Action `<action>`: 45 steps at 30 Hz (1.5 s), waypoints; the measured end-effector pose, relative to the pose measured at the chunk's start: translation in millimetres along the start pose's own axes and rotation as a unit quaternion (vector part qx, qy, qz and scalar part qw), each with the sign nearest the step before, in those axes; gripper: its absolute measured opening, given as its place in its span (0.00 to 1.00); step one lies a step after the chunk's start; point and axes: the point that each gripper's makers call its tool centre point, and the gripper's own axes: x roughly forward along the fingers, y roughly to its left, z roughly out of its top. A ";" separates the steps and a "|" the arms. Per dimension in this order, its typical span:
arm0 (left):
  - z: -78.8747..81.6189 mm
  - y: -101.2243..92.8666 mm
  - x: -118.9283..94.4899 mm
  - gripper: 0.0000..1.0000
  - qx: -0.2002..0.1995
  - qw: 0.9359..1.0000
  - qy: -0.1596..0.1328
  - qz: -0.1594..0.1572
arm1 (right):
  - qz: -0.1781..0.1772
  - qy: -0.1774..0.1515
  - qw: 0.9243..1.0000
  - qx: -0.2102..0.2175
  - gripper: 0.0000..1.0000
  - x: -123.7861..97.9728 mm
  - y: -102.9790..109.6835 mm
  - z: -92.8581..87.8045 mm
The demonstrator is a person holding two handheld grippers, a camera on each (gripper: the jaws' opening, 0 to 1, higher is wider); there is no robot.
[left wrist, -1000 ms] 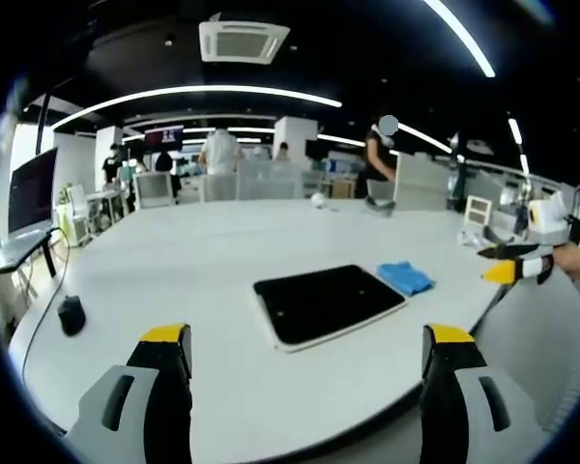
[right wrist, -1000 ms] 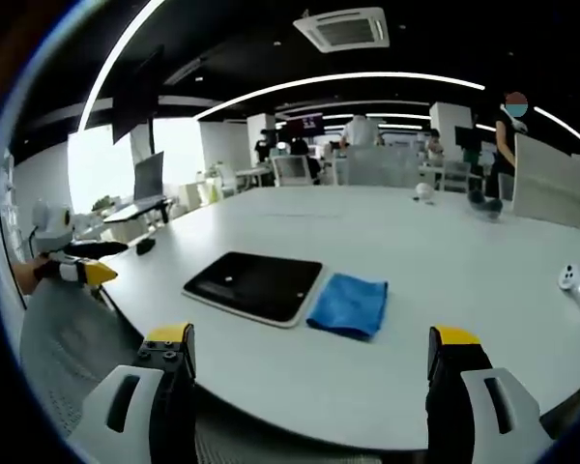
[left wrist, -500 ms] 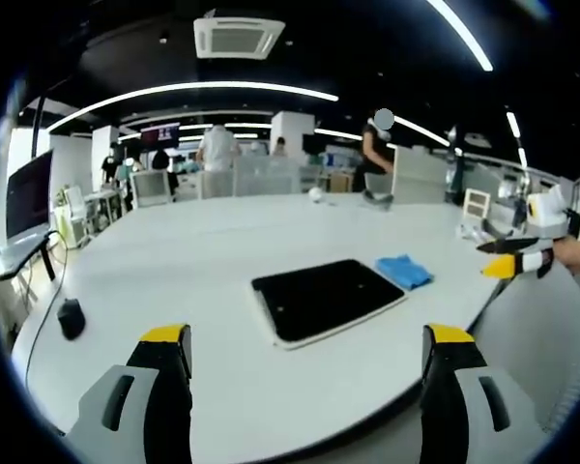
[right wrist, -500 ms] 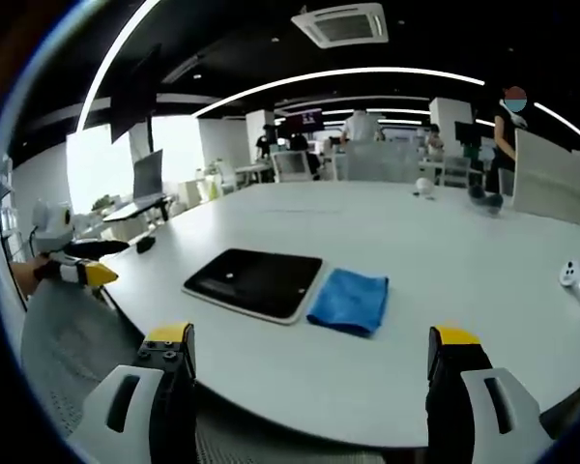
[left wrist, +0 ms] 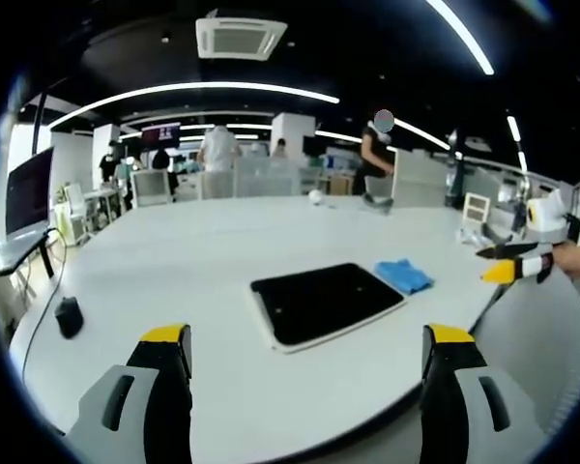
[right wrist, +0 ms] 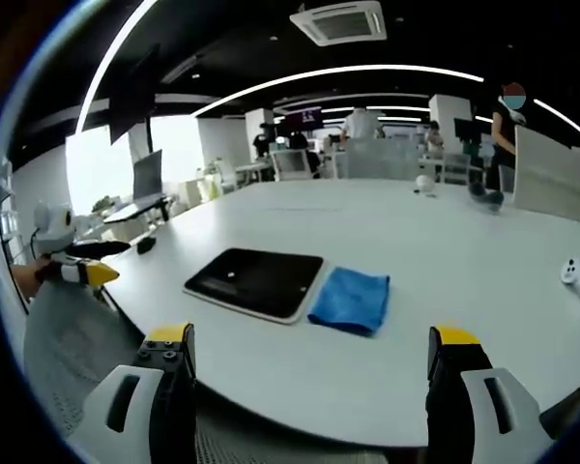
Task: Wipe the mirror surface with the cleaning cloth until all visible marks leave the cleaned area.
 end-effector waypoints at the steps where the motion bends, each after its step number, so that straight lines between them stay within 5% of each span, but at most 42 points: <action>1: 0.2 0.0 0.1 1.00 -0.001 1.000 -0.001 0.000 | 0.004 -0.002 1.000 -0.002 1.00 0.2 1.4 0.7; 16: -1.3 -2.2 1.4 1.00 0.024 1.000 0.008 -0.005 | -0.004 -0.015 1.000 -0.012 1.00 -1.9 0.0 6.0; 19: -1.2 -2.0 1.2 1.00 0.021 1.000 0.007 -0.005 | 0.000 -0.008 1.000 -0.010 0.88 -3.5 0.8 4.4; 29: -3.1 0.6 0.7 1.00 0.016 1.000 0.010 0.001 | -0.017 0.007 1.000 0.014 0.85 -6.5 -11.0 4.0; 45: -1.2 1.9 0.1 1.00 0.015 1.000 0.003 0.006 | -0.028 0.003 0.999 -0.020 0.78 -1.6 -29.0 39.0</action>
